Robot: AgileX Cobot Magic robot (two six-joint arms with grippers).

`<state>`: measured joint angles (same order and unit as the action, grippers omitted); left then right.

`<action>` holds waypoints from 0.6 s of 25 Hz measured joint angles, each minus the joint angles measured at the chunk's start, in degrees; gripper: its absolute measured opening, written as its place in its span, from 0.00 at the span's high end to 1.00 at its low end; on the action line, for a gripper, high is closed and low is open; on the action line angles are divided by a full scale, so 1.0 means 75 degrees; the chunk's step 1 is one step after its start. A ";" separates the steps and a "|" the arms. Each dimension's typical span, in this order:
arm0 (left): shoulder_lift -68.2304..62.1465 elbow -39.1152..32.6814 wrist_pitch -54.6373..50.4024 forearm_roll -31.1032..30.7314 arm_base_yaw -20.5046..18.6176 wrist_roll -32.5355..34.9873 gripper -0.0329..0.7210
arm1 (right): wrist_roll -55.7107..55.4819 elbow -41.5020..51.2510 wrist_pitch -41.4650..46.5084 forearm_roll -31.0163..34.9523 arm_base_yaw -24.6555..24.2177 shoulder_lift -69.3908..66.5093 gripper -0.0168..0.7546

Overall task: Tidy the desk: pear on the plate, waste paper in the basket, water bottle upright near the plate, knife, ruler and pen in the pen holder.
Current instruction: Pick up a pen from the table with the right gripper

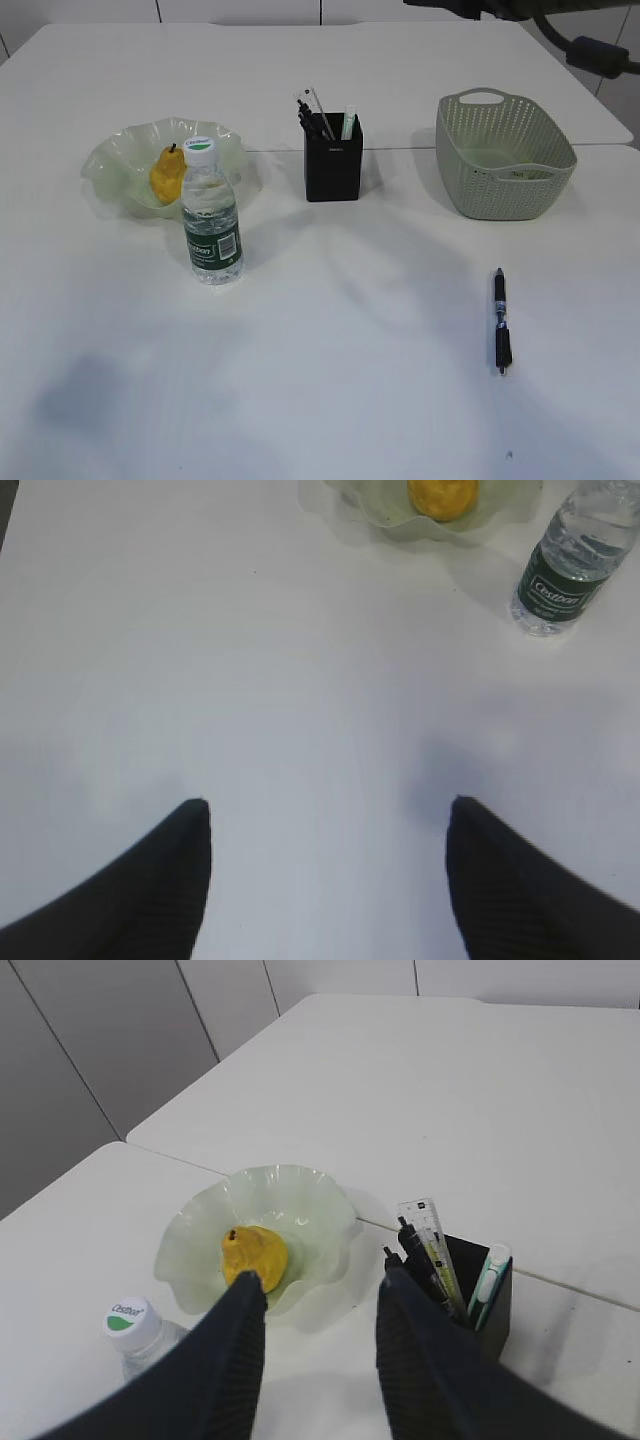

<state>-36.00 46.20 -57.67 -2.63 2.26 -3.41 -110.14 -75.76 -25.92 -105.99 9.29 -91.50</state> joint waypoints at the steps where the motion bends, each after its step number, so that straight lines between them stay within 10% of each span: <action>1: 0.0000 0.0000 0.0000 0.0000 0.0000 0.0000 0.27 | 0.0012 0.0000 0.0000 0.0000 0.0000 0.0000 0.61; 15: 0.0000 0.0000 0.0000 0.0000 0.0000 0.0000 0.27 | 0.0182 0.0000 0.0017 0.0000 0.0000 0.0000 0.60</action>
<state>-36.00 46.20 -57.67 -2.63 2.26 -3.41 -108.77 -75.76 -25.79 -105.99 9.29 -91.50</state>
